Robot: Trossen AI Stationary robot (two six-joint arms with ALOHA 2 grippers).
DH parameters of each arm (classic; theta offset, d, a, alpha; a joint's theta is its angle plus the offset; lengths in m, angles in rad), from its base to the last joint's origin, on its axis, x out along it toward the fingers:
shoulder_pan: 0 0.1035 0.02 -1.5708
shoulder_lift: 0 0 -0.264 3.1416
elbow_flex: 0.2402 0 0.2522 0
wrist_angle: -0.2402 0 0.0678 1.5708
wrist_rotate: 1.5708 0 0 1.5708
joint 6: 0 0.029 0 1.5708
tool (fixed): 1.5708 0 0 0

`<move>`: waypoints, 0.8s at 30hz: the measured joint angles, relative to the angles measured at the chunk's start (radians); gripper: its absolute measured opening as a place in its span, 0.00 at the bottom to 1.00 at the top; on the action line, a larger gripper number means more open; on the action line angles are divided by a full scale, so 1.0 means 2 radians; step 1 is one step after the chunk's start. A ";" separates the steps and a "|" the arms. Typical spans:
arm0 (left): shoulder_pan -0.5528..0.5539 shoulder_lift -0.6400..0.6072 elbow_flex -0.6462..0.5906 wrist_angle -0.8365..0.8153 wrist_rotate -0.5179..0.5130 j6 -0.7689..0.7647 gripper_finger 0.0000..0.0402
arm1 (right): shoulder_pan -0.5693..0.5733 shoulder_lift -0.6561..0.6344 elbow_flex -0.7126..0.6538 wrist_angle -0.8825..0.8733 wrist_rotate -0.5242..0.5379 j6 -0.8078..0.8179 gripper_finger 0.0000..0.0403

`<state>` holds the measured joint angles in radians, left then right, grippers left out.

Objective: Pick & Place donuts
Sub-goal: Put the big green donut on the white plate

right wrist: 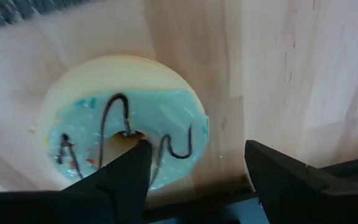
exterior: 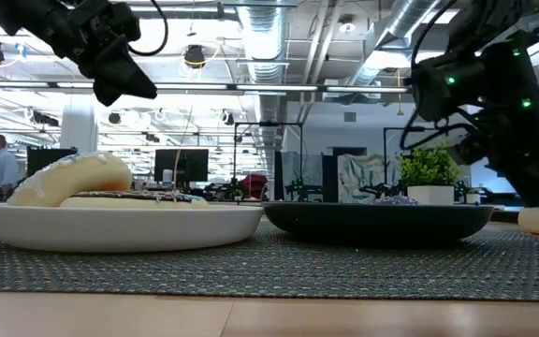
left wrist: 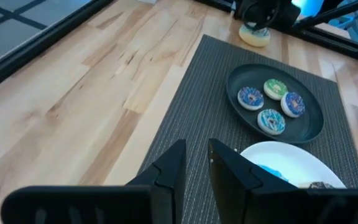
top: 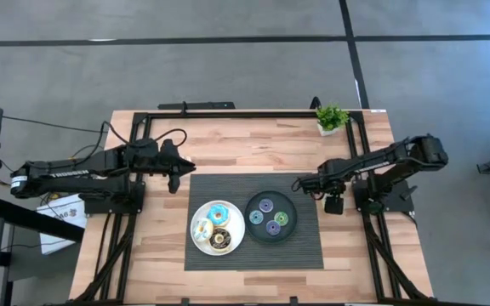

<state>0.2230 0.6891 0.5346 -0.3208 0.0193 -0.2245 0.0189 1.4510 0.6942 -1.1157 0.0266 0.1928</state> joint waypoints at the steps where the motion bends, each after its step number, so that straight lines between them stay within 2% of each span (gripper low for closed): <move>1: 0.000 0.000 0.000 -0.003 0.000 0.000 0.15 | 0.000 -0.001 0.002 0.004 -0.001 0.003 0.62; 7: 0.000 0.000 0.000 -0.004 0.000 -0.001 0.15 | 0.000 -0.007 0.003 0.049 -0.018 0.012 0.62; 18: 0.000 0.000 0.000 -0.007 0.000 -0.002 0.15 | 0.000 0.057 0.005 0.055 -0.018 0.018 0.61; 24: 0.000 0.000 0.000 -0.015 0.000 -0.002 0.15 | 0.000 0.028 0.002 0.058 -0.015 0.022 0.50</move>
<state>0.2230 0.6891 0.5346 -0.3516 0.0196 -0.2291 0.0186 1.5075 0.6990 -0.9989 -0.0027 0.2370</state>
